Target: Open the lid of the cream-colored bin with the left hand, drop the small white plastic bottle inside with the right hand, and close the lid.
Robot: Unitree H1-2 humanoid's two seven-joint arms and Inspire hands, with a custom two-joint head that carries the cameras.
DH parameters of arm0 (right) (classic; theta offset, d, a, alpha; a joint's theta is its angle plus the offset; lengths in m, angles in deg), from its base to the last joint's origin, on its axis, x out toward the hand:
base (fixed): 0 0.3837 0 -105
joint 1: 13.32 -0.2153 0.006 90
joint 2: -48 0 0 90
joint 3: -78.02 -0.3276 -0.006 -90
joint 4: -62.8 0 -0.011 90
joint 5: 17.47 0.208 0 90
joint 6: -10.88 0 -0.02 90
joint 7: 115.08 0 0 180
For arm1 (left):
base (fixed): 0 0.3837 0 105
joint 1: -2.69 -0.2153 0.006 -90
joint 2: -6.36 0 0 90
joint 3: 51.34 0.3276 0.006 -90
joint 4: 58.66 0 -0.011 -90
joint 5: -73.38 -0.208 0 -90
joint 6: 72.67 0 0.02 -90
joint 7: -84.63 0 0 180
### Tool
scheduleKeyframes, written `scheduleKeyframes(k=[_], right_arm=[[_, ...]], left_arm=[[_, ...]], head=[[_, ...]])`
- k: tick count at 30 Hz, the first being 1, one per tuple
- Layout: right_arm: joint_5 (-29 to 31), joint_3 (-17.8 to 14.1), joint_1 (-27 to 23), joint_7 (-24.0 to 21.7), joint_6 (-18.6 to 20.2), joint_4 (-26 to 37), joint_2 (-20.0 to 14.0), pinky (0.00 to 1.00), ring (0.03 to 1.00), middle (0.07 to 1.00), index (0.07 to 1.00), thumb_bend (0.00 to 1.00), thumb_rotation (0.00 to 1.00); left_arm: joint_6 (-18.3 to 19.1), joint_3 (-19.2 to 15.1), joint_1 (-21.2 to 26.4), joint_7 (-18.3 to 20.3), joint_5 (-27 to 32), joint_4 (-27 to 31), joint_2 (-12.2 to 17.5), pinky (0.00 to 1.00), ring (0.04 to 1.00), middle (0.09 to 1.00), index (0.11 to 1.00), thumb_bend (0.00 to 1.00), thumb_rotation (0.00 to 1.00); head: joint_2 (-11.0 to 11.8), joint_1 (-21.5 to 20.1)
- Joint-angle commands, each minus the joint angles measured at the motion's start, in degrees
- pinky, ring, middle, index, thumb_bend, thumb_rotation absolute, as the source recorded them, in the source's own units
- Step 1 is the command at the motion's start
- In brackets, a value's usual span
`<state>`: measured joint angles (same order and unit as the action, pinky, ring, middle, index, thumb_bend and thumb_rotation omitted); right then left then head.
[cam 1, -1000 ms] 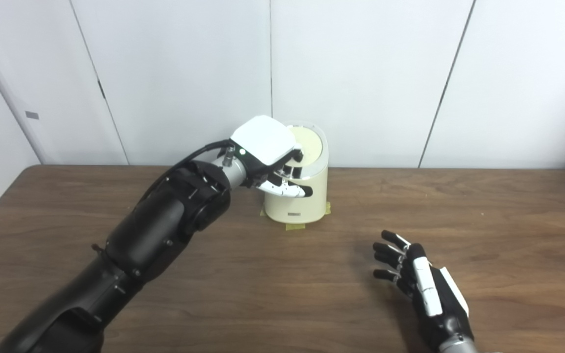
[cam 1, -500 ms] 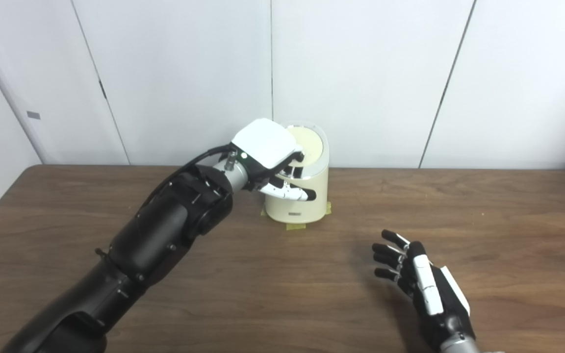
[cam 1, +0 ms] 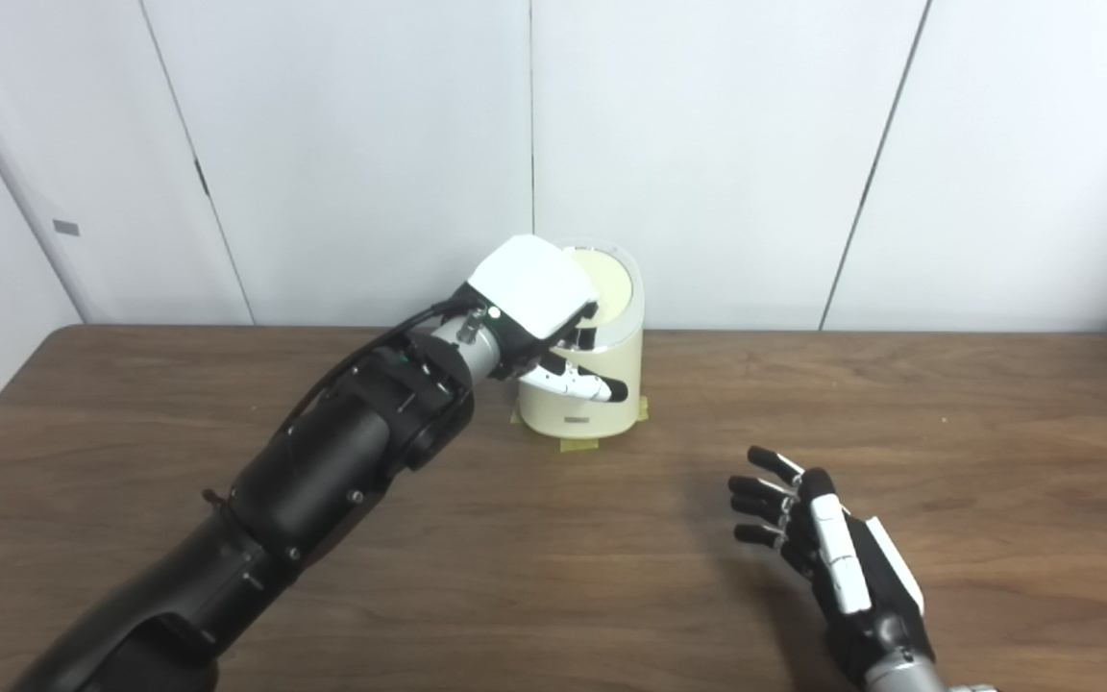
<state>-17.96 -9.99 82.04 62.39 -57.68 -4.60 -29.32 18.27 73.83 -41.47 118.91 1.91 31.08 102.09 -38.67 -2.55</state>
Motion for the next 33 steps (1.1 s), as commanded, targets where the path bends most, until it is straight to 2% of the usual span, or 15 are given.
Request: scheduleKeyframes(k=[1,13,22,30,33], right_arm=[[0.31,-0.28,-0.45,0.18,-1.14,2.02,0.23,0.7,0.785,0.758,0.826,0.54,1.0],[0.49,-0.48,-0.88,0.47,1.0,3.29,0.95,0.72,0.798,0.755,0.826,0.54,1.0],[0.16,-0.32,-1.03,0.42,1.44,3.56,0.76,0.72,0.798,0.758,0.833,0.53,1.0],[-0.11,-0.31,-1.15,0.37,1.11,2.87,0.55,0.72,0.796,0.755,0.831,0.54,1.0],[-0.08,-0.39,-1.14,0.4,0.81,2.51,0.58,0.72,0.793,0.752,0.829,0.54,1.0]], left_arm=[[-1.26,2.16,-2.03,6.43,-0.25,-2.39,0.82,0.85,0.843,0.82,0.805,0.66,1.0],[-1.29,3.31,-3.87,7.24,-0.99,-2.33,0.46,0.85,0.84,0.803,0.767,0.68,1.0],[-1.45,3.79,-5.19,8.52,-0.92,-2.75,0.17,0.86,0.853,0.825,0.788,0.69,1.0],[-0.97,2.36,-4.86,8.79,0.64,-1.56,0.12,0.87,0.864,0.834,0.788,0.68,1.0],[-1.32,1.27,-4.41,7.27,1.3,-0.68,0.33,0.87,0.86,0.827,0.786,0.66,1.0]], head=[[-0.06,-0.02],[-0.63,-0.31],[-0.89,-0.5],[-0.92,-0.21],[-0.82,-0.1]])
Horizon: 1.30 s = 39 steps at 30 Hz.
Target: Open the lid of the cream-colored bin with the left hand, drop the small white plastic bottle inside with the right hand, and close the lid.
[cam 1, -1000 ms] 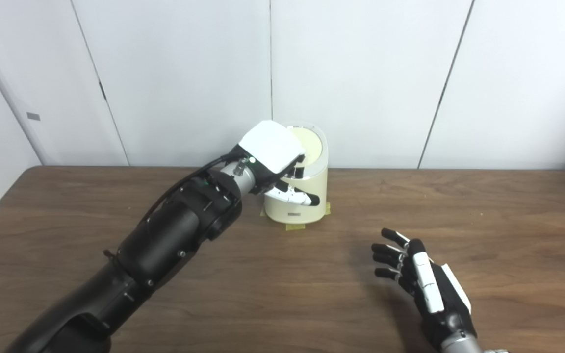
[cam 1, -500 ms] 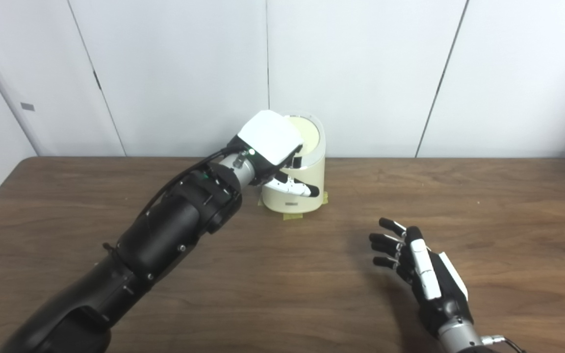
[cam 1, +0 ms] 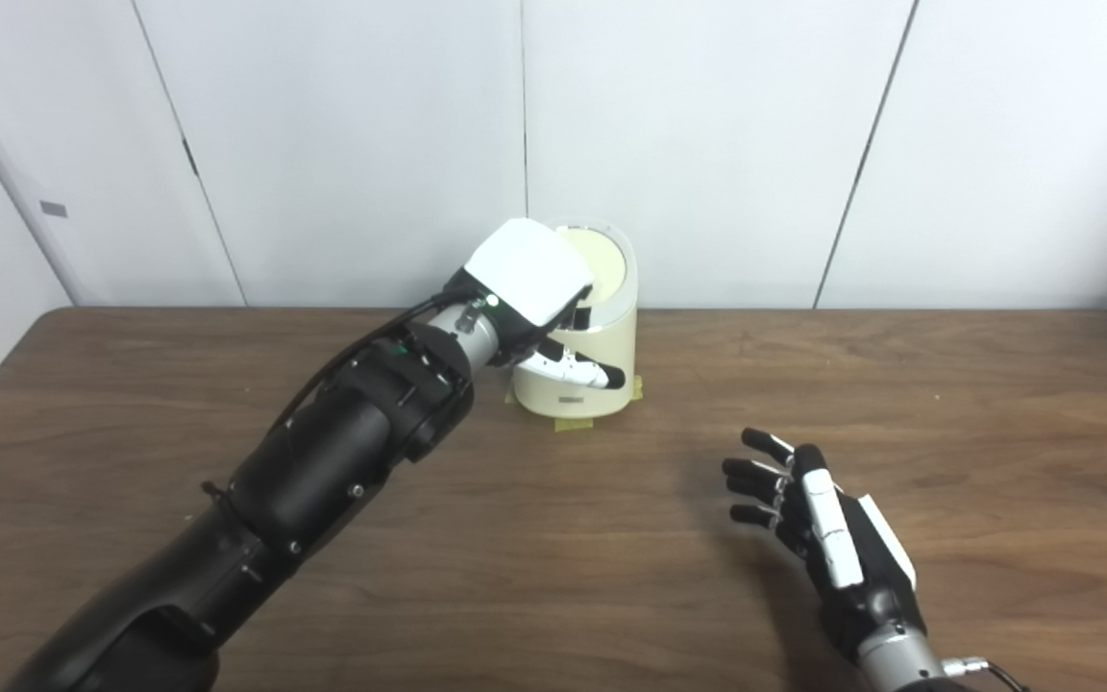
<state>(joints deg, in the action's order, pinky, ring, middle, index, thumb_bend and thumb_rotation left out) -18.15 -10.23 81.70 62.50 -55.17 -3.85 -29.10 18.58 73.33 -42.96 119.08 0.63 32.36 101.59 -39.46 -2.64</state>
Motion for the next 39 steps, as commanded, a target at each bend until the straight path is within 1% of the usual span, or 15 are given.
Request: scheduleKeyframes(k=[1,3,7,11,13,15,18,21,23,27,30,33,34,37,39], right_arm=[[0.18,-0.18,-0.83,0.29,-1.74,1.61,0.38,0.72,0.792,0.752,0.828,0.54,1.0],[0.22,-0.18,-0.84,0.25,-1.88,1.41,0.38,0.72,0.789,0.75,0.829,0.54,1.0],[0.17,-0.12,-0.98,0.22,-2.4,0.63,0.34,0.71,0.787,0.75,0.831,0.54,1.0],[-0.01,0.07,-1.08,0.18,-3.19,-0.05,0.29,0.7,0.778,0.741,0.822,0.53,1.0],[-0.09,0.13,-1.12,0.2,-3.39,-0.26,0.29,0.7,0.777,0.738,0.82,0.53,1.0],[-0.12,0.12,-1.26,0.26,-3.15,-0.41,0.35,0.7,0.777,0.739,0.819,0.52,1.0],[-0.03,0.06,-1.38,0.22,-3.12,-0.75,0.31,0.7,0.78,0.739,0.822,0.52,1.0],[-0.07,0.1,-1.52,0.11,-3.27,-1.15,0.16,0.71,0.782,0.738,0.823,0.53,1.0],[-0.05,0.09,-1.59,0.03,-3.33,-1.3,0.05,0.72,0.785,0.74,0.819,0.52,1.0],[-0.36,0.24,-1.71,0.0,-3.3,-1.38,-0.11,0.71,0.783,0.737,0.815,0.52,1.0],[-0.07,0.09,-1.81,-0.05,-3.0,-1.49,-0.01,0.73,0.793,0.734,0.815,0.53,1.0],[-0.26,0.22,-1.85,-0.04,-2.98,-1.46,-0.04,0.72,0.788,0.734,0.816,0.52,1.0],[-0.32,0.23,-1.87,0.02,-2.87,-1.45,0.01,0.72,0.787,0.733,0.814,0.52,1.0],[-0.62,0.37,-1.92,0.12,-2.94,-1.47,0.01,0.72,0.784,0.73,0.809,0.52,1.0],[-0.61,0.44,-1.94,0.01,-3.04,-1.43,-0.01,0.72,0.783,0.73,0.808,0.52,1.0]], left_arm=[[-1.71,1.41,-2.66,6.68,2.74,-1.75,0.92,0.87,0.855,0.823,0.783,0.65,1.0],[-1.6,0.33,-1.81,6.93,3.93,-0.9,1.17,0.88,0.857,0.826,0.791,0.63,1.0],[-0.07,-2.92,-0.33,7.33,6.05,0.65,1.03,0.9,0.881,0.837,0.793,0.62,1.0],[0.16,-6.61,1.09,6.11,8.83,2.38,1.48,0.85,0.864,0.827,0.782,0.61,0.99],[0.05,-7.76,1.48,6.0,9.86,3.05,1.71,0.84,0.861,0.822,0.783,0.61,1.0],[0.25,-9.83,1.89,4.98,11.78,3.96,1.96,0.82,0.852,0.813,0.781,0.61,1.0],[-0.21,-12.48,2.34,2.83,13.55,4.87,2.61,0.78,0.827,0.794,0.773,0.6,0.96],[-0.91,-14.9,2.53,0.97,15.23,5.6,3.55,0.76,0.809,0.782,0.764,0.57,0.9],[-0.69,-16.28,2.52,0.47,16.01,6.27,3.87,0.74,0.805,0.777,0.758,0.57,0.87],[0.1,-18.32,2.19,-0.09,16.75,8.06,4.38,0.76,0.831,0.798,0.781,0.57,0.87],[0.48,-19.91,0.98,-1.19,17.35,9.81,4.68,0.72,0.828,0.804,0.783,0.56,0.86],[1.26,-21.59,-0.92,-1.79,17.71,11.68,4.63,0.71,0.831,0.808,0.785,0.56,0.85],[1.98,-22.54,-1.94,-2.18,18.19,12.61,4.41,0.71,0.832,0.812,0.789,0.55,0.85],[4.29,-25.71,-5.51,-3.97,20.04,15.41,3.39,0.72,0.836,0.817,0.789,0.53,0.79],[6.45,-28.1,-7.83,-4.72,22.4,17.17,2.15,0.73,0.851,0.828,0.795,0.51,0.75]], head=[[0.14,0.17],[0.28,0.39],[0.58,0.51],[0.72,0.46],[0.88,0.39],[1.03,0.32],[1.15,0.39],[1.26,0.36],[1.37,0.48],[1.37,0.51],[1.42,0.74],[1.42,0.74],[1.42,0.74],[1.54,0.47],[1.47,0.37]])
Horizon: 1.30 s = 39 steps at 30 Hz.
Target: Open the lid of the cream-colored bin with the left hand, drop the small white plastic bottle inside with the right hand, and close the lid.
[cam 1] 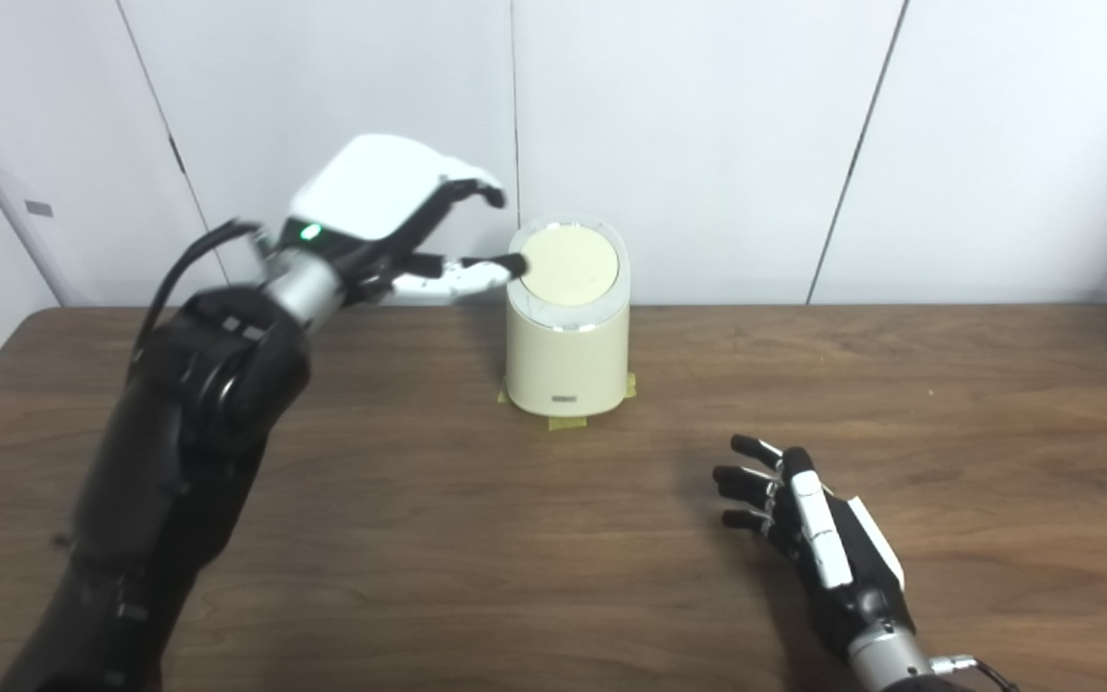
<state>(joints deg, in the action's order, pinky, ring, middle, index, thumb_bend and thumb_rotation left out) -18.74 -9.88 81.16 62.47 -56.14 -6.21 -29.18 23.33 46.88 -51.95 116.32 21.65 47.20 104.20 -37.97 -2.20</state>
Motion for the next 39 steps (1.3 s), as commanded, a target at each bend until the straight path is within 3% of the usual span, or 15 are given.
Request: scheduleKeyframes(k=[1,7,12,14,18,24,29,33,39], right_arm=[[-0.01,0.1,-1.42,0.02,-2.17,0.95,0.11,0.72,0.783,0.73,0.809,0.52,1.0],[1.34,-0.21,-1.36,-0.56,-3.02,1.19,0.12,0.72,0.793,0.75,0.808,0.55,1.0],[2.4,-0.47,-1.32,-0.41,-2.34,3.01,0.35,0.74,0.812,0.78,0.821,0.56,1.0],[3.42,-1.12,-1.44,-0.23,-2.22,3.52,0.54,0.74,0.819,0.796,0.826,0.58,1.0],[5.56,-2.57,-1.25,-0.25,-3.58,4.02,0.62,0.75,0.841,0.841,0.842,0.59,1.0],[6.51,-3.64,-1.42,0.19,-4.96,3.61,1.1,0.79,0.896,0.888,0.87,0.61,1.0],[5.32,-3.51,-1.3,0.7,-6.13,3.46,0.95,0.87,0.961,0.956,0.925,0.58,1.0],[4.55,-3.6,-0.36,0.73,-6.78,3.54,0.4,0.9,0.992,0.984,0.952,0.57,1.0],[2.4,-3.49,1.39,0.85,-7.43,3.28,-0.42,0.91,0.992,0.99,0.961,0.58,1.0]], left_arm=[[2.98,-3.07,-0.49,-2.53,3.06,3.5,-1.26,0.74,0.856,0.832,0.797,0.5,0.73],[7.1,-7.74,-9.25,-6.26,6.42,7.58,-3.34,0.77,0.857,0.847,0.823,0.46,0.79],[11.7,-14.64,-16.97,-10.92,18.18,9.15,-9.59,0.8,0.856,0.837,0.844,0.39,0.71],[12.25,-17.22,-20.36,-12.72,23.2,8.94,-11.59,0.81,0.843,0.834,0.856,0.36,0.74],[13.85,-21.11,-26.56,-13.92,33.86,9.07,-14.41,0.8,0.845,0.862,0.891,0.38,0.85],[12.42,-22.22,-33.08,-15.92,42.01,7.93,-14.36,0.82,0.851,0.873,0.9,0.38,0.92],[11.31,-23.31,-37.46,-17.2,51.5,7.07,-16.17,0.89,0.902,0.924,0.946,0.39,0.89],[9.63,-22.83,-39.95,-19.03,54.42,6.79,-17.39,0.91,0.93,0.952,0.971,0.39,0.96],[5.85,-21.24,-43.72,-22.1,56.15,5.93,-19.18,0.92,0.94,0.954,0.963,0.4,0.97]], head=[[-0.02,-0.07],[-0.29,-0.14],[-0.48,-0.37],[-0.52,-0.25],[-0.76,0.11],[-0.7,0.34],[-0.86,-0.04],[-0.88,-0.55],[-1.4,-1.09]])
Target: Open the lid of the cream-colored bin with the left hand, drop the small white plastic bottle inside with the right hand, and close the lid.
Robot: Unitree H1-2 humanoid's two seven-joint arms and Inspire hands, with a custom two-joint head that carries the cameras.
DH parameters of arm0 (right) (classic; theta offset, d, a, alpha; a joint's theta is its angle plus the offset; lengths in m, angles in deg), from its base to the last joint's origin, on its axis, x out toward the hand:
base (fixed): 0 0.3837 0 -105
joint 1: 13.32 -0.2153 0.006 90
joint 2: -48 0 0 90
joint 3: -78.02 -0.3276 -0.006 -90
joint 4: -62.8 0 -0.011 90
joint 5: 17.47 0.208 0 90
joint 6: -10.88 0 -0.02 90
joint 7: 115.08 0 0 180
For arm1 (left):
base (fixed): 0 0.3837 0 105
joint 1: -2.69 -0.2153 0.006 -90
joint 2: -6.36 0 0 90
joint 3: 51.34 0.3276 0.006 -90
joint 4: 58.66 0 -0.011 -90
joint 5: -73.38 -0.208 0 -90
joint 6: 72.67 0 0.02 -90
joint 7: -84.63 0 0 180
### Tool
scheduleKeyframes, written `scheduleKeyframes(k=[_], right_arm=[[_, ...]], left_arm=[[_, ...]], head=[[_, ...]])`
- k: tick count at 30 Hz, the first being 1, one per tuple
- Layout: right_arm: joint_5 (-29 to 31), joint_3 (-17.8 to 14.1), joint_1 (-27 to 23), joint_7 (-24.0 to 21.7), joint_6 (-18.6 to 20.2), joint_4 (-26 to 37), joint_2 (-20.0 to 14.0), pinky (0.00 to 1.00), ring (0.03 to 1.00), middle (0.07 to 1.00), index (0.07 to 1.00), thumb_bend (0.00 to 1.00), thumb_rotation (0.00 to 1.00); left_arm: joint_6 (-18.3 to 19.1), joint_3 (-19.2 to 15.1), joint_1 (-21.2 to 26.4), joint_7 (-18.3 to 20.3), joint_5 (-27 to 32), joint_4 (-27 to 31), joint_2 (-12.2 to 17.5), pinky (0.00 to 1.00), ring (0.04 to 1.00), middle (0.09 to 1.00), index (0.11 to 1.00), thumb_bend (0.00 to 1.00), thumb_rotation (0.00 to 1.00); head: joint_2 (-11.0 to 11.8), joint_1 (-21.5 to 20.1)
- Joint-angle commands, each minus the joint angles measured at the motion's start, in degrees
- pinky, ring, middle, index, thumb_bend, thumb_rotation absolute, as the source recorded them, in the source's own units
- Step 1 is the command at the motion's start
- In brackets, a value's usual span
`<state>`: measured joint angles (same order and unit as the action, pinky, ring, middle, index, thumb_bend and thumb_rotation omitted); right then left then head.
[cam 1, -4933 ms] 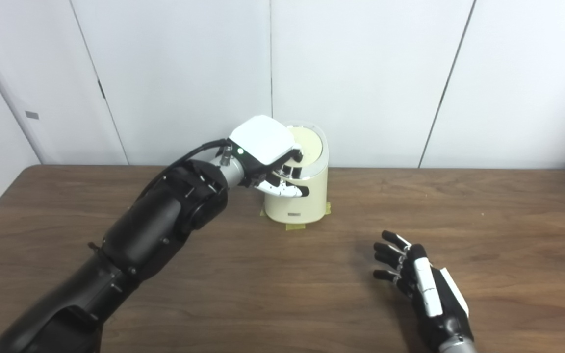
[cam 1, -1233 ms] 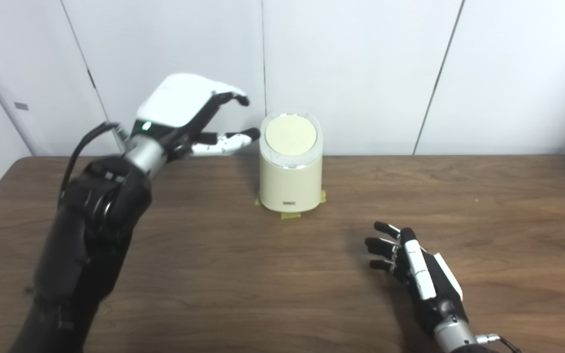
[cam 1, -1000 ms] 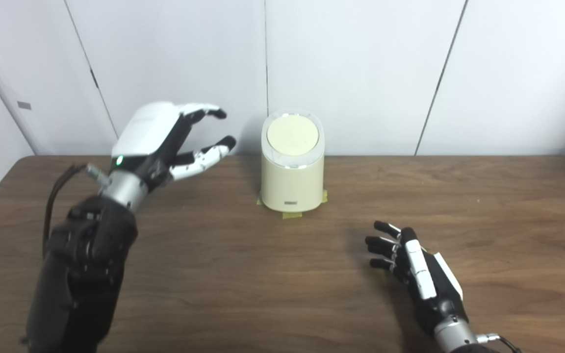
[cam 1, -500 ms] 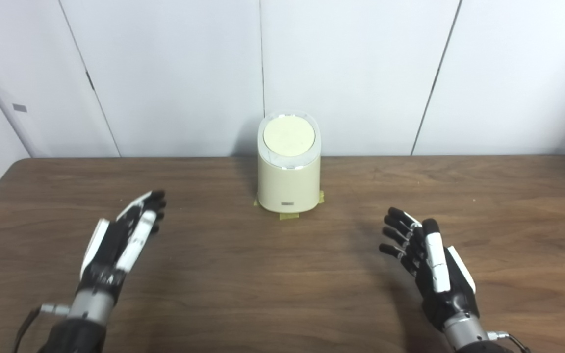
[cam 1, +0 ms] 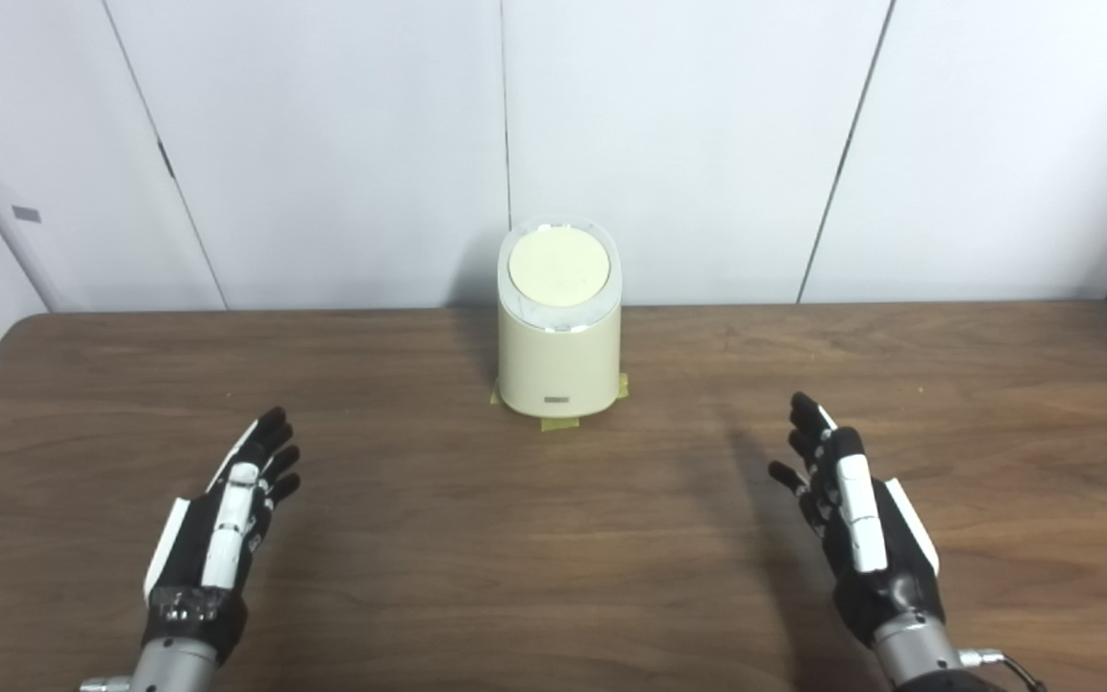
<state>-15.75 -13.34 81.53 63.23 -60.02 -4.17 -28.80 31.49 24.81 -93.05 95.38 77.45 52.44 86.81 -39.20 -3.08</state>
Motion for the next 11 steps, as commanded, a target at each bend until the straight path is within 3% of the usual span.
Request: scheduleKeyframes(k=[1,6,11], right_arm=[[-1.31,0.18,1.32,0.13,-4.0,1.06,-0.96,0.91,0.992,0.99,0.961,0.58,1.0],[-5.88,1.57,3.09,0.58,-6.71,0.79,-1.01,0.91,0.994,1.0,0.961,0.55,1.0],[-3.98,0.47,4.88,0.07,-7.41,1.9,-0.79,0.95,1.0,1.0,0.96,0.58,1.0]], left_arm=[[-2.62,1.14,-3.05,-1.65,0.4,0.56,-1.97,0.92,0.939,0.951,0.958,0.41,0.97],[-5.8,2.61,-4.7,-3.11,0.06,-1.25,-1.33,0.95,0.955,0.956,0.952,0.44,0.93],[-9.88,2.83,-6.32,-3.17,1.58,-2.17,-1.37,0.98,0.972,0.967,0.955,0.42,0.96]], head=[[-0.36,-0.31],[-1.17,-0.62],[-2.25,-1.21]])
